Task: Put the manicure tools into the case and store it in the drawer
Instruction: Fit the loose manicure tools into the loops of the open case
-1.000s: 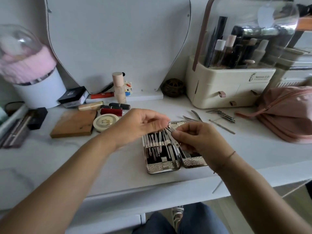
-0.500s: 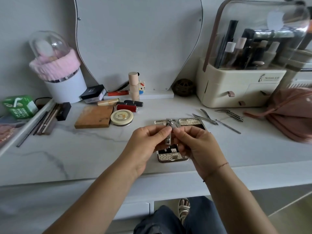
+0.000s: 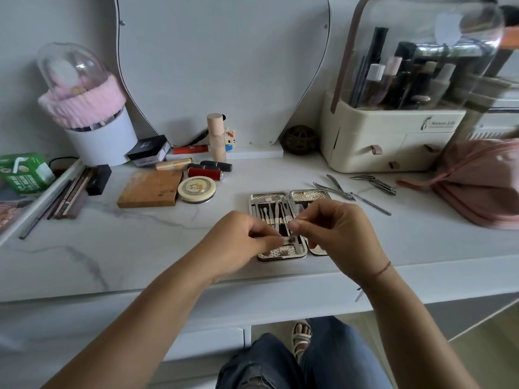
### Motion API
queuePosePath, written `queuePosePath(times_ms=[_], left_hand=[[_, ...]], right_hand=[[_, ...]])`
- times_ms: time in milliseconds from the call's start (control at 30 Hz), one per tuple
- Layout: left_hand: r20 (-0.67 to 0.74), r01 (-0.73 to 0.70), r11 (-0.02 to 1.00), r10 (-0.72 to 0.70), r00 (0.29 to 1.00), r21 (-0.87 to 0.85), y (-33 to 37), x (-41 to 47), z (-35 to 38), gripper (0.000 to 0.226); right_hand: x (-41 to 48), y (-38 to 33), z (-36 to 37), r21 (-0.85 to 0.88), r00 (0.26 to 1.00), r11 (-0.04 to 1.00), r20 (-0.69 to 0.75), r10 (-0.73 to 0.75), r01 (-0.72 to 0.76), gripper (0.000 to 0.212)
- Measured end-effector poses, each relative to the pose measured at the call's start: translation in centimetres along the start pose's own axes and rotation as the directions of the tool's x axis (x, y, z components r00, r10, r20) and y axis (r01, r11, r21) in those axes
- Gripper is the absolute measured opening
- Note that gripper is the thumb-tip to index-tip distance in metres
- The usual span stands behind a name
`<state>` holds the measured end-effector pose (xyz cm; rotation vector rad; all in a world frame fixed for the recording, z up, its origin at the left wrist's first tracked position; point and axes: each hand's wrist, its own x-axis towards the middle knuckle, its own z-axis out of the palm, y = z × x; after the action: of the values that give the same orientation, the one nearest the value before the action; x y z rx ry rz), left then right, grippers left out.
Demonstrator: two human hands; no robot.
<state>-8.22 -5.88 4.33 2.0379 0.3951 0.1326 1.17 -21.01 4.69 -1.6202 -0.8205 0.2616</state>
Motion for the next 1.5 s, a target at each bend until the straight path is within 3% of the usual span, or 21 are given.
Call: queuePosePath(times_ms=[67,167,467,633,733,833,900,1033,1233,1500], left_hand=[[-0.007,-0.011,1.000,0.012,1.000,0.024,0.0,0.0,0.3,0.006],[-0.041,-0.020,1.000,0.020,0.999,0.007,0.0,0.1,0.4,0.006],[-0.201,-0.047,0.987,0.016,0.980,-0.151,-0.5,0.7,1.5,0.008],[-0.279,-0.066,0.983,0.016,0.960,-0.171,-0.7,0.6,1.9,0.008],[-0.254,-0.092,0.992,0.066,0.965,-0.092,-0.8,0.7,1.8,0.010],[-0.283,-0.176,0.951,0.247,0.927,0.255,-1.9,0.9,1.3,0.031],[-0.241,-0.214,0.899,0.321,0.916,0.382,-2.9,0.7,0.7,0.054],[-0.102,-0.215,0.913,0.264,0.959,0.347,-4.2,-0.1,0.1,0.073],[-0.085,-0.219,0.936,0.251,0.964,0.276,-4.5,-0.2,0.1,0.075],[-0.117,-0.222,0.943,0.256,0.960,0.248,-4.7,-0.3,0.3,0.077]], right_hand=[[0.3,0.3,0.2,-0.087,0.998,0.996,-0.055,-0.009,0.004,0.021],[0.6,0.6,0.2,-0.046,0.992,0.998,-0.122,0.035,-0.041,0.021],[0.7,0.8,2.3,0.285,0.897,0.954,-0.391,0.204,-0.093,0.024],[0.6,1.0,3.2,0.433,0.882,0.899,-0.395,0.256,-0.067,0.020],[0.3,1.4,2.8,0.357,0.925,0.931,-0.325,0.196,-0.071,0.013],[0.1,2.0,1.7,0.185,0.916,0.976,-0.363,0.173,-0.112,0.016],[0.1,2.4,0.8,0.095,0.899,0.983,-0.398,0.184,-0.159,0.018],[0.1,2.7,-0.2,-0.036,0.897,0.976,-0.402,0.181,-0.213,0.022],[0.0,2.4,-0.9,-0.178,0.909,0.964,-0.402,0.114,-0.200,0.020],[0.2,2.4,0.3,-0.098,0.940,0.969,-0.282,0.191,-0.226,0.015]])
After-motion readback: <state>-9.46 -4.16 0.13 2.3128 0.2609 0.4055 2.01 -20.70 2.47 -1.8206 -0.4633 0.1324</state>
